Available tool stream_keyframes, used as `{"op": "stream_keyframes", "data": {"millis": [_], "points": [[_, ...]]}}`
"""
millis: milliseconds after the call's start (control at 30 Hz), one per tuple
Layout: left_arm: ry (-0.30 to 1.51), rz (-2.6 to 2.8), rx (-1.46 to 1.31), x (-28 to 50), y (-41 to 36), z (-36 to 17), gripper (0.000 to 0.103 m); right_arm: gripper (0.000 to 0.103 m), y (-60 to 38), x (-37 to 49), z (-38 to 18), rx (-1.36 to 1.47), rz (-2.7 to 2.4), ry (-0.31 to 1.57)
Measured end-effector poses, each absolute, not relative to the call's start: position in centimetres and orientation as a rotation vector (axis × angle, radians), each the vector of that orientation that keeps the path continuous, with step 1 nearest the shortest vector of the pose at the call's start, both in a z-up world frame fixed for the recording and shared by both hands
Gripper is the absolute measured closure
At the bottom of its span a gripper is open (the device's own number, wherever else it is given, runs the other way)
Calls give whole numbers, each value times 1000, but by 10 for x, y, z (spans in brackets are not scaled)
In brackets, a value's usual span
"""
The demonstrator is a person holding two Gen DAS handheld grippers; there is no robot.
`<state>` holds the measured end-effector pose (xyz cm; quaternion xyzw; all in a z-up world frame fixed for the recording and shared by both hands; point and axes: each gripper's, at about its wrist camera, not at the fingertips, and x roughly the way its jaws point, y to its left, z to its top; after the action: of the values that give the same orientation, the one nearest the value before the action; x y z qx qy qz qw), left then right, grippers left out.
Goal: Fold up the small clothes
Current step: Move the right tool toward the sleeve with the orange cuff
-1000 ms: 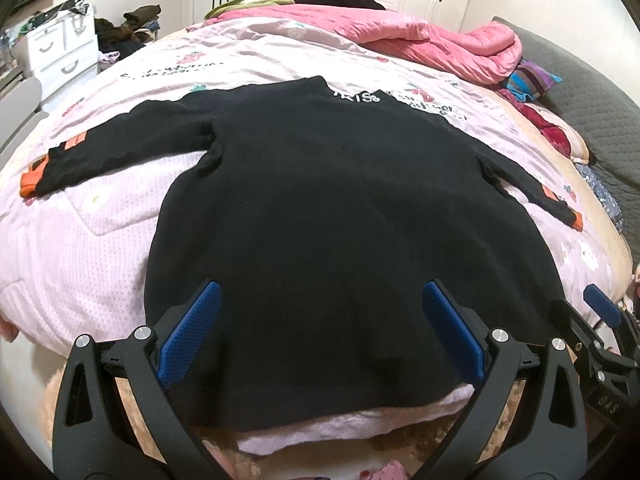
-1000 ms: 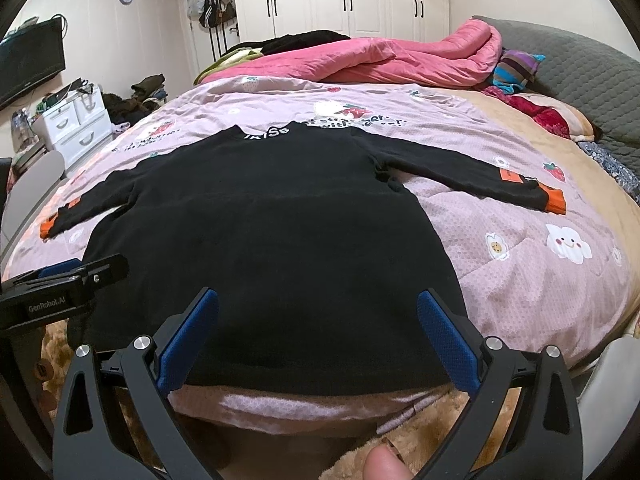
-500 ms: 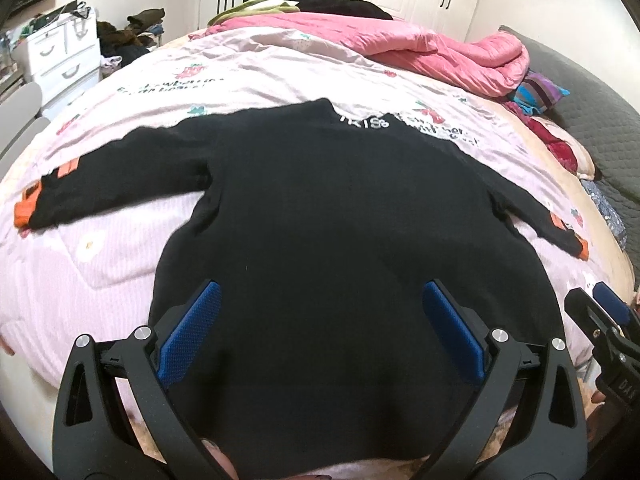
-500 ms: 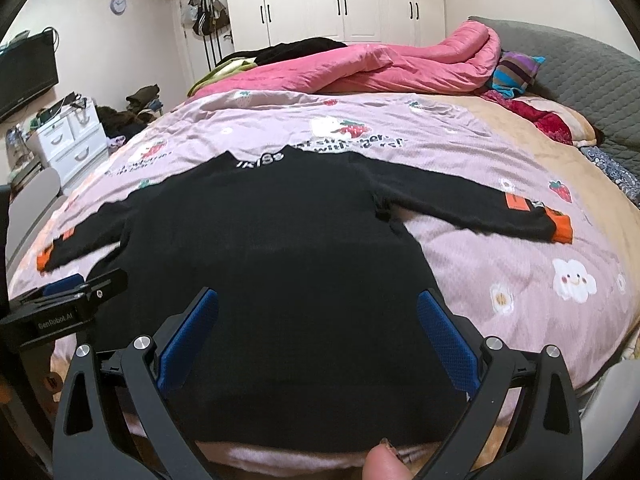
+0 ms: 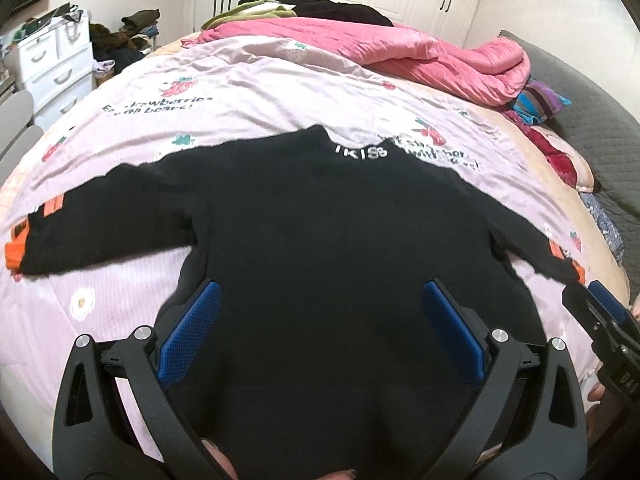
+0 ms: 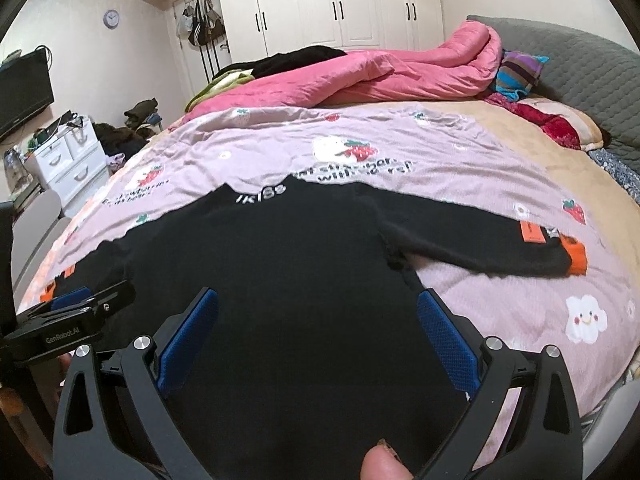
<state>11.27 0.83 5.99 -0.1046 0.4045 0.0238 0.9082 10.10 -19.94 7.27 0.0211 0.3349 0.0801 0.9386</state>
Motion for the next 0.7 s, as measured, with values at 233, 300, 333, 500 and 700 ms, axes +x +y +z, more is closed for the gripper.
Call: {"op": "stream_keyframes", "data": {"millis": [233,300,333,500,700], "points": [[829,22,-242,142,8,80,8,4,-203,127,97,90,141,651],[823,22,-249,151,7,84,8,4,-206,133,104,102,131,640],[820,24,-249,155,7,86,8,4,-207,137,107,110,125,633],[809,39,-248,180,5,89,8,4,-215,154,114,128,99,624],[808,44,-232,205,-1,89,8,4,-228,183,119,161,63,613]]}}
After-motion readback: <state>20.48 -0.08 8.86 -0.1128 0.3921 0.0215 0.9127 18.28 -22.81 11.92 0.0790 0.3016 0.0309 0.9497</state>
